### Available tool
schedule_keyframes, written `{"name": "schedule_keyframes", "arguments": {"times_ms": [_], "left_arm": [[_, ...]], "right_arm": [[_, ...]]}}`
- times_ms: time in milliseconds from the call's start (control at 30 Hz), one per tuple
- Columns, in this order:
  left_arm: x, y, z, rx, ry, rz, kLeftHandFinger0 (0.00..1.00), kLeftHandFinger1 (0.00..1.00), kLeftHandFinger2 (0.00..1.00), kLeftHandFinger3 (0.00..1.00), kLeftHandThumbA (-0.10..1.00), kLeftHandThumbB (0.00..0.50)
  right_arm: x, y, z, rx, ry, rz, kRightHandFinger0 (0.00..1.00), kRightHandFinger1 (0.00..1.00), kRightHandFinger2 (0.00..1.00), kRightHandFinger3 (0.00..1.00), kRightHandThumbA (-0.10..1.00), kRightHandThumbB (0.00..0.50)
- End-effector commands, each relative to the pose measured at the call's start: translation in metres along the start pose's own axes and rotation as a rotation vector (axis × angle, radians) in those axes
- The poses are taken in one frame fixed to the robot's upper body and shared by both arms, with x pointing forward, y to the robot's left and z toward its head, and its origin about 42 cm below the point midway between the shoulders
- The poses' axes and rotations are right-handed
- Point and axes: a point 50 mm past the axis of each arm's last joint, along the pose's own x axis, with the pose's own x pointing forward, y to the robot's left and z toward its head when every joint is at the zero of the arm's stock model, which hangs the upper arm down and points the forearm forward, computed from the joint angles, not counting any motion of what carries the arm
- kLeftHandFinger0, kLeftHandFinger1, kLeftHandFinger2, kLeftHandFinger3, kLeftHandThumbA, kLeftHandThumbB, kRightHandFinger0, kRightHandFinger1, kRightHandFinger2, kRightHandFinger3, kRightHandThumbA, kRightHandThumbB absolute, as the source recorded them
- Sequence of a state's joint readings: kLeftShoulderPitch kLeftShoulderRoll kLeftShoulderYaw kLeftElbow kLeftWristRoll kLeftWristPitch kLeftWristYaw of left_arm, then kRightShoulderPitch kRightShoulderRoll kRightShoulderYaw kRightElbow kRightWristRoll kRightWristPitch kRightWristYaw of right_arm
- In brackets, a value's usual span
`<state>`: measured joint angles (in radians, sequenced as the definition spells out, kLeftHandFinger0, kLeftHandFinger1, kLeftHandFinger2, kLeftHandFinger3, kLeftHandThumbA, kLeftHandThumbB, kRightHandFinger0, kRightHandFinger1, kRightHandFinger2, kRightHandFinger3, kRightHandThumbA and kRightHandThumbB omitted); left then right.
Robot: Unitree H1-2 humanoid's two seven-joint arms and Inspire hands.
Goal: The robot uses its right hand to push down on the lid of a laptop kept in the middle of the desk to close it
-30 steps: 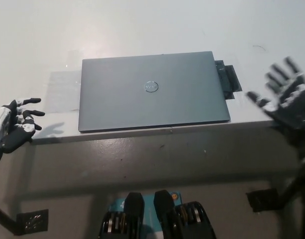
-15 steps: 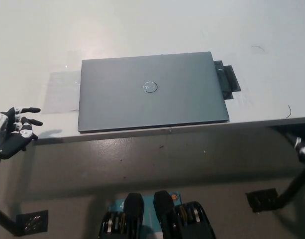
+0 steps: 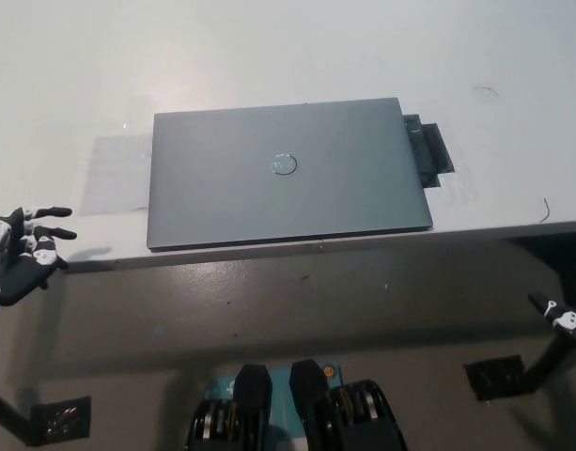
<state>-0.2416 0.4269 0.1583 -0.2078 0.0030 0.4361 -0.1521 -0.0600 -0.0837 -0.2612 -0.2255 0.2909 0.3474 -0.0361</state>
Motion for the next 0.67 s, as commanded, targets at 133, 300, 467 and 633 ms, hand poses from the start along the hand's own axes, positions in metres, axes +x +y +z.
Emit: {"name": "schedule_keyframes", "arguments": {"times_ms": [133, 300, 467, 633], "left_arm": [[-0.0011, 0.0048, 0.0062, 0.003, -0.035, 0.033, 0.26, 0.37, 0.53, 0.66, -0.01, 0.019], [-0.0002, 0.0053, 0.0049, -0.001, -0.027, 0.031, 0.32, 0.41, 0.54, 0.68, 0.01, 0.016], [-0.0014, 0.0049, 0.0033, -0.014, -0.028, 0.032, 0.25, 0.39, 0.55, 0.67, 0.02, 0.010], [-0.0026, 0.0035, 0.0023, -0.010, -0.026, 0.038, 0.30, 0.42, 0.55, 0.67, 0.03, 0.012]], "right_arm": [[0.0075, -0.0020, 0.0157, -0.041, -0.095, 0.021, 1.00, 0.96, 0.95, 1.00, 1.00, 0.211], [0.0102, -0.0032, 0.0183, -0.042, -0.089, 0.010, 1.00, 0.95, 0.92, 1.00, 1.00, 0.217], [0.0110, -0.0036, 0.0187, -0.067, -0.092, 0.017, 1.00, 0.96, 0.94, 1.00, 1.00, 0.206], [0.0107, -0.0035, 0.0203, -0.070, -0.090, 0.024, 1.00, 0.96, 0.94, 1.00, 1.00, 0.190]]}}
